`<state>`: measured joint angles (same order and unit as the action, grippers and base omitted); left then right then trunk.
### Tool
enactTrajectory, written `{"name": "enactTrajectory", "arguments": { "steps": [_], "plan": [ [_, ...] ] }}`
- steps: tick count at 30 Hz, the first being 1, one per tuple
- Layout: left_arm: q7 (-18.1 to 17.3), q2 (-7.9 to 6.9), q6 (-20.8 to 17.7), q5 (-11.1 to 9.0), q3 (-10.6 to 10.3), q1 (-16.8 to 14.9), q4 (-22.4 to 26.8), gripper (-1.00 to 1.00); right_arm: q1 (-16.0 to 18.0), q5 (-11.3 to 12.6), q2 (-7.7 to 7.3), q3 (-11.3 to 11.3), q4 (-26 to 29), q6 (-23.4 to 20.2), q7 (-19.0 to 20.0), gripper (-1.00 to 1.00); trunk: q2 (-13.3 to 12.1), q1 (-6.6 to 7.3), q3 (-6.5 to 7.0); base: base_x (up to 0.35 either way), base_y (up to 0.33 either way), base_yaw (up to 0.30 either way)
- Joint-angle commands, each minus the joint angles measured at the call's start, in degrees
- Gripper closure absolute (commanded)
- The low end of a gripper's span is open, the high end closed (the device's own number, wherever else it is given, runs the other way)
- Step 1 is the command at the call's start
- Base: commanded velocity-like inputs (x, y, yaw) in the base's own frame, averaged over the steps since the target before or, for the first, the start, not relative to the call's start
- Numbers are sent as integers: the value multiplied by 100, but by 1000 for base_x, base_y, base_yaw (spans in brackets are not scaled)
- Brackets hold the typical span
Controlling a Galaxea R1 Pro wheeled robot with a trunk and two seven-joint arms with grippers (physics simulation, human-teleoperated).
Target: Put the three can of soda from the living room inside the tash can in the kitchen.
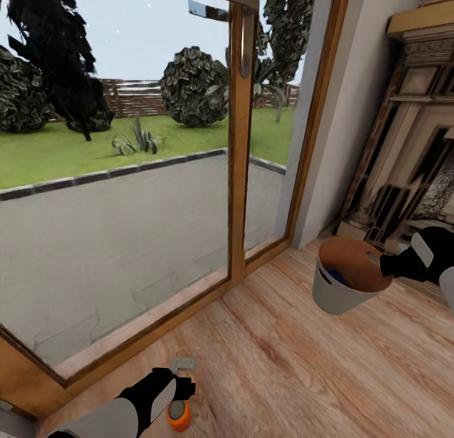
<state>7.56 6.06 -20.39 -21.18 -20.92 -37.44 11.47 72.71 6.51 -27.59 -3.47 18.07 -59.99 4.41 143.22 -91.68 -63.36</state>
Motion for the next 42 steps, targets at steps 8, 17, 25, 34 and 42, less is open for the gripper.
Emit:
{"name": "enactTrajectory", "arguments": {
  "steps": [8,17,25,34,42],
  "plan": [
    [-8,0,0,0,0,0,-2,-100,918,88,-35,485,-1025,-1,25,100,13,-20,-177,0,0,0],
    [-6,0,19,0,0,0,3,-100,1740,-60,-53,1346,-1986,-1,25,100,19,-33,-288,0,0,0],
    [-6,0,26,0,0,0,5,-100,1953,-243,-148,1922,-2031,-1,32,100,19,-33,-288,0,0,0],
    [-9,0,27,0,0,0,5,-100,2970,-1073,-235,2072,-2044,-1,41,100,19,-33,-288,0,0,0],
    [-9,0,27,0,0,0,4,-100,3604,-1146,-240,2094,-2053,-1,42,100,19,-33,-288,0,0,0]
  ]
}}
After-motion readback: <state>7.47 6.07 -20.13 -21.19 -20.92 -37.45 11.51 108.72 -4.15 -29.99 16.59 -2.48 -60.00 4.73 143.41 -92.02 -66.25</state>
